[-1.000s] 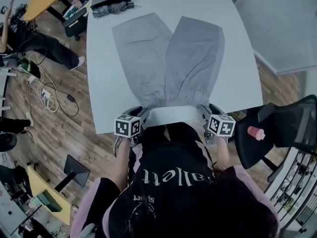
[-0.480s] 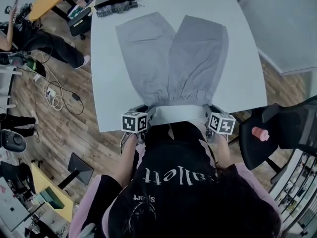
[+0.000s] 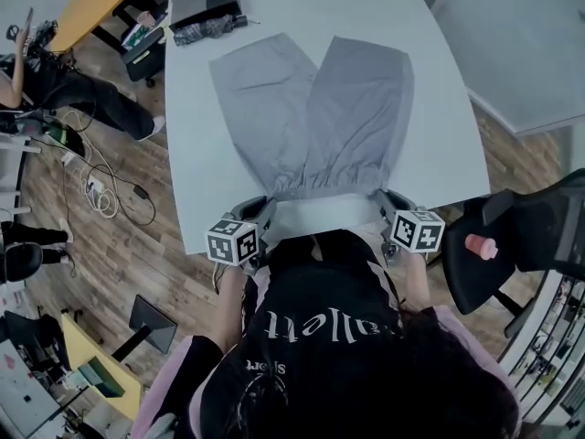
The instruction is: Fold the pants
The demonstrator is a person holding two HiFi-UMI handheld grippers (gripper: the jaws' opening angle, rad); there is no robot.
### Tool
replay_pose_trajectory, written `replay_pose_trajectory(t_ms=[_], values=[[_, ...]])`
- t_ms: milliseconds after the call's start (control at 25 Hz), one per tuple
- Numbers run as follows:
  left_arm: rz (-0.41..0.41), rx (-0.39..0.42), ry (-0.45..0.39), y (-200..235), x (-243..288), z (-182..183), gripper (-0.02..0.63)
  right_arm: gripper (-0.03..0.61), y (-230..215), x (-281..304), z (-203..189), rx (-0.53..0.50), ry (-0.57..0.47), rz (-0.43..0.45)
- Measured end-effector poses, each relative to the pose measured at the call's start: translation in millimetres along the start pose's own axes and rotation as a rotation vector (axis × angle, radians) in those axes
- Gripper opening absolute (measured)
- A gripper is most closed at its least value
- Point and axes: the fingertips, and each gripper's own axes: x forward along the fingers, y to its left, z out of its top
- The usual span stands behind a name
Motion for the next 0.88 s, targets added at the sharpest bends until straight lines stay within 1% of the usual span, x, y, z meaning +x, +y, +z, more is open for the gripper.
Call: replay_pose_trajectory(t_ms=[120, 240, 320, 400, 600, 880], values=[[-0.023, 0.027, -0.054, -8, -10, 20, 0.061, 0.046, 12, -11, 19, -0.018, -0.042, 0.032], [-0.035, 0.108, -0.104, -21, -21, 42, 0.06, 0.046, 26, -26, 38, -0.027, -0.093, 0.067], [-0.03, 0.17, -0.151, -29, -32, 59, 0.06, 0.044, 36, -36, 50, -0.03, -0.127, 0.093], [-0.034, 0.211, -0.201, -38, -44, 75, 0.06, 0.044, 45, -46, 60, -0.043, -0.146, 0.115], [-0.049, 0.267, -0.319, -54, -73, 111, 0.06, 0.044, 67, -72, 87, -0.09, -0.201, 0.166], [-0.029, 0.346, -0.484, -74, -118, 164, 0.06, 0.043, 92, -122, 132, -0.112, -0.342, 0.255]])
